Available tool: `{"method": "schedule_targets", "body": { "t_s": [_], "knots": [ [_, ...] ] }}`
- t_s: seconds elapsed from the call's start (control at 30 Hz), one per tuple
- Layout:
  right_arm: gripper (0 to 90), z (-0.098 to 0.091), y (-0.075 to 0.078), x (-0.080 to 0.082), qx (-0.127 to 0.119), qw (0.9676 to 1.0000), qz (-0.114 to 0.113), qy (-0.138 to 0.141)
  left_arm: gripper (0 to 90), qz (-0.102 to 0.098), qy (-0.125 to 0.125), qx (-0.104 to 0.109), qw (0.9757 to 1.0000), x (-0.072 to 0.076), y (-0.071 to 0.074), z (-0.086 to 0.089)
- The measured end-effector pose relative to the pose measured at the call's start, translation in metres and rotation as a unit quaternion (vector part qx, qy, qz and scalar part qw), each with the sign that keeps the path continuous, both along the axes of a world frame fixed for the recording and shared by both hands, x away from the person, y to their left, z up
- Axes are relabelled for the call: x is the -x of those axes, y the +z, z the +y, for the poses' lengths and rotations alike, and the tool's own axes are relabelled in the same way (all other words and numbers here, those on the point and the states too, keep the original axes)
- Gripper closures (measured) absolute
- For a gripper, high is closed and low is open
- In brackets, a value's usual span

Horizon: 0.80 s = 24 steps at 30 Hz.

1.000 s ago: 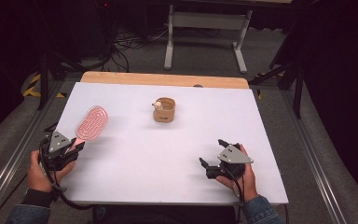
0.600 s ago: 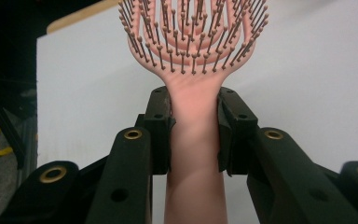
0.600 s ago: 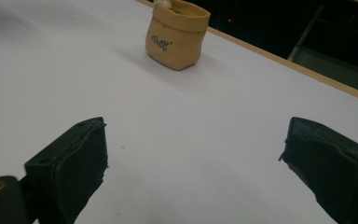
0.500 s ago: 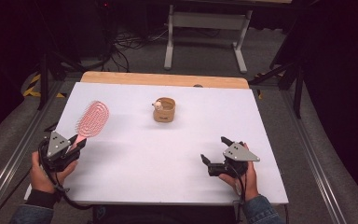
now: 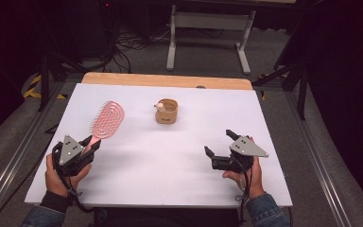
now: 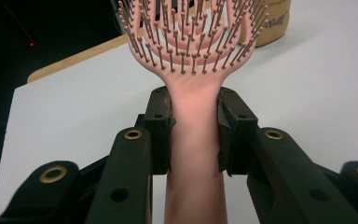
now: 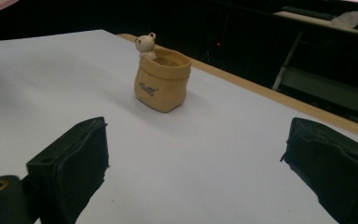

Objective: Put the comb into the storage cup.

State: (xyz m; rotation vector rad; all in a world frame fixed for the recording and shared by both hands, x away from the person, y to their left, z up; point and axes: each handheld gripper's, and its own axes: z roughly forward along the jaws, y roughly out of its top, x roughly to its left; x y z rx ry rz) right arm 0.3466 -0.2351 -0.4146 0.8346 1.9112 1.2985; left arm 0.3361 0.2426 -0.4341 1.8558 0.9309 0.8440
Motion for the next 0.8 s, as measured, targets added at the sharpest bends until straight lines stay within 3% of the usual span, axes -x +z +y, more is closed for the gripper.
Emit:
{"method": "schedule_targets", "body": {
  "t_s": [0.13, 0.2, 0.47, 0.6, 0.8],
  "knots": [
    [6.7, 0.0, 0.004, -0.004, 0.0, 0.9999, -0.014, -0.001, 69.4, -0.01, -0.007, 0.002, 0.9999, -0.001, 0.0, -0.007],
    [8.1, 0.001, 0.008, -0.011, -0.016, 0.9998, -0.014, 0.004, 69.4, -0.016, -0.015, 0.004, 0.9998, -0.004, 0.001, -0.017],
    [9.3, 0.016, 0.016, -0.02, -0.034, 0.9991, -0.001, 0.026, 69.4, -0.034, -0.038, 0.029, 0.9983, -0.017, 0.006, -0.048],
    [9.4, 0.032, 0.022, -0.025, -0.043, 0.9981, 0.01, 0.044, 69.3, -0.041, -0.06, 0.027, 0.997, -0.022, 0.006, -0.072],
    [12.2, 0.046, 0.028, -0.029, -0.06, 0.9961, 0.019, 0.062, 69.4, -0.052, -0.078, 0.029, 0.9952, -0.027, 0.008, -0.091]
  ]
}}
